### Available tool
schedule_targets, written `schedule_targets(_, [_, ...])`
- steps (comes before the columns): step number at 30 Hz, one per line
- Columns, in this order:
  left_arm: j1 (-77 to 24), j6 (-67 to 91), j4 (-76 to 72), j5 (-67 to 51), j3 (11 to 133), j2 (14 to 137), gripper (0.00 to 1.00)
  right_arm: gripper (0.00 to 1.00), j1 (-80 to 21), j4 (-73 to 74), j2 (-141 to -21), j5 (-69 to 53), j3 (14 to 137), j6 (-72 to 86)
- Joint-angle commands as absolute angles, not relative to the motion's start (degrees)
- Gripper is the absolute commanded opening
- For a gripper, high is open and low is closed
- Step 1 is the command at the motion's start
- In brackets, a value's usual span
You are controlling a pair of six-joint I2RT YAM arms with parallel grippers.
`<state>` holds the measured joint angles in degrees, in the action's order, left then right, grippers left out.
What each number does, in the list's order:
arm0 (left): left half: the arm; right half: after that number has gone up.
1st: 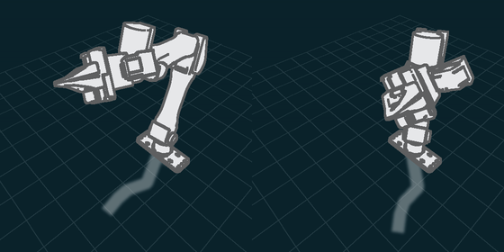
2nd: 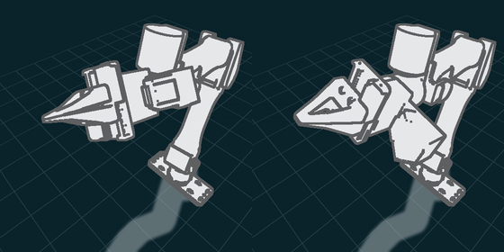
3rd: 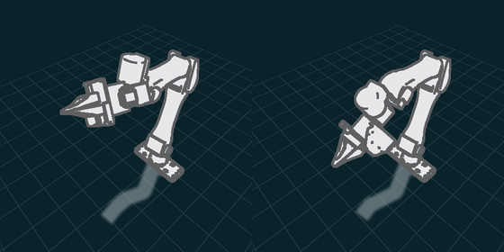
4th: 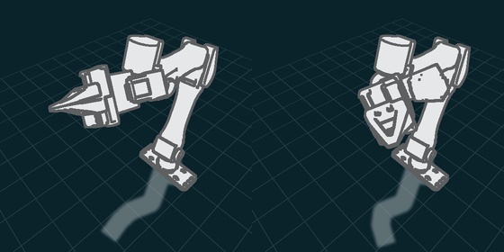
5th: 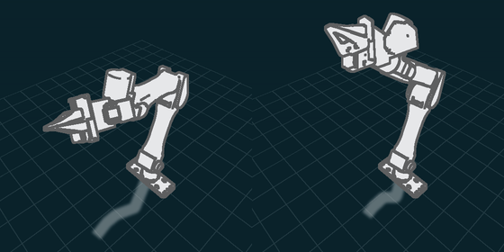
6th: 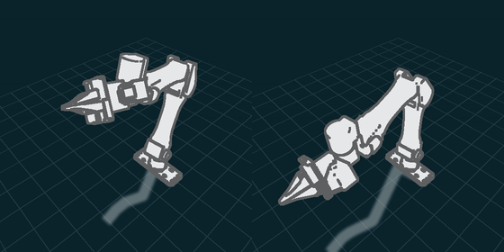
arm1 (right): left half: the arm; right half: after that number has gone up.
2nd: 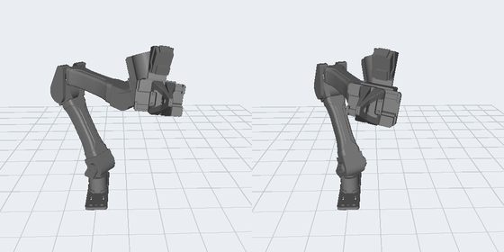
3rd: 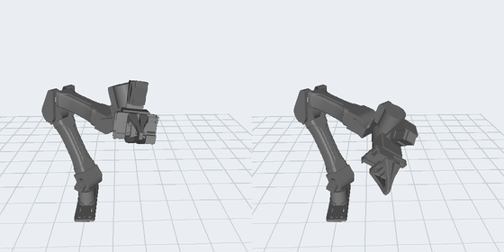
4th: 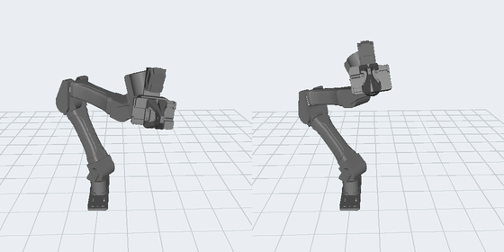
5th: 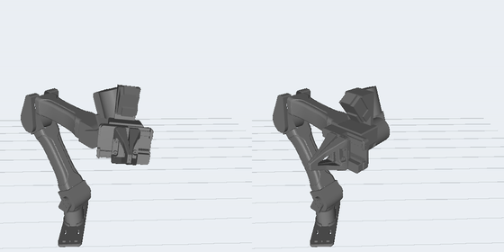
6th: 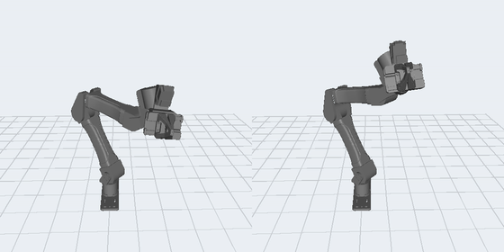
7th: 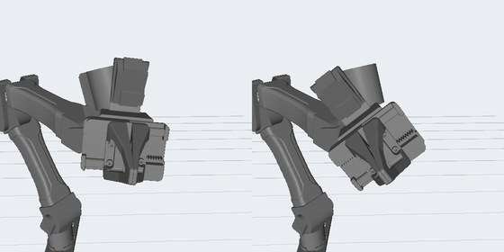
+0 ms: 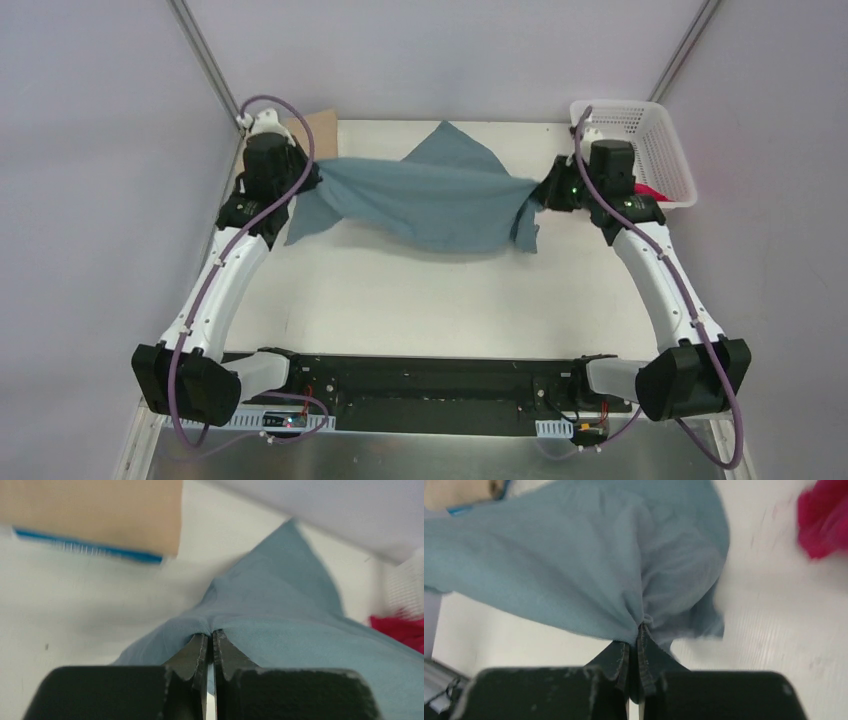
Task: Fold and stack the t-shirts
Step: Flatten out the tshirt
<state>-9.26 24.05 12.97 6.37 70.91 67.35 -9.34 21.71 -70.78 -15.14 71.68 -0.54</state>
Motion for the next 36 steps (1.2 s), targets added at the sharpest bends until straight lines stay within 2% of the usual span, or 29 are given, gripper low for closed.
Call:
schedule_targets(1, [-8.37,27.57,14.72,9.35,60.28,65.57,0.0,0.04,-8.92,33.87,-69.77,-21.11,65.9,2.16])
schedule_targets(4, [-8.35,28.56,16.52,10.75,55.54,66.03,0.0,0.07,-8.92,38.53,-69.79,-21.8,60.23,5.24])
schedule_targets(8, [-8.36,30.6,19.67,15.08,53.54,70.68,0.0,0.09,-10.55,35.48,-71.41,-25.09,53.8,11.42])
schedule_targets(9, [-8.35,30.66,20.44,15.84,53.76,72.08,0.0,0.11,-11.63,35.02,-72.02,-23.61,52.54,12.6])
schedule_targets(10, [-8.35,30.67,20.83,15.89,53.9,73.5,0.0,0.17,-12.74,34.74,-72.75,-21.01,51.22,13.88])
schedule_targets(11, [-8.35,30.74,21.27,15.25,53.95,74.81,0.07,0.29,-13.64,35.58,-73.51,-18.55,50.46,14.04])
schedule_targets(12, [-8.36,30.97,21.68,14.11,53.98,75.9,0.2,0.4,-14.46,36.37,-73.97,-15.15,50.04,13.98])
schedule_targets(14, [-8.36,31.69,22.25,10.98,53.44,77.07,0.41,0.55,-15.3,37.63,-73.65,-9.99,49.86,14.31])
schedule_targets(18, [-8.35,34.17,23.77,10.88,51.99,73.61,0.94,0.96,-16.01,37.94,-66.81,-6.12,50.92,14.45])
schedule_targets(19, [-8.36,34.53,24.11,11.21,51.55,71.89,0.98,0.99,-16.03,37.43,-64.28,-5.58,50.92,14.34])
schedule_targets(24, [-8.35,37.55,25.64,15.87,49.22,62.57,0.99,0.99,-15.98,26.92,-54.16,-4.68,49.02,15.0])
schedule_targets(27, [-8.43,38.08,25.78,15.71,49.2,61.02,0.99,0.99,-15.99,19.84,-55.86,-8.71,49.29,16.82])
schedule_targets(31, [-8.35,39.55,25.75,16.4,49.06,61.44,0.99,0.99,-16.89,15.61,-71.49,-16.46,56.37,18.25])
schedule_targets(36, [-8.2,40.9,25.76,16.31,48.42,60.66,0.99,0.99,-23.65,19.12,-93.56,-13.7,71.77,16.83])
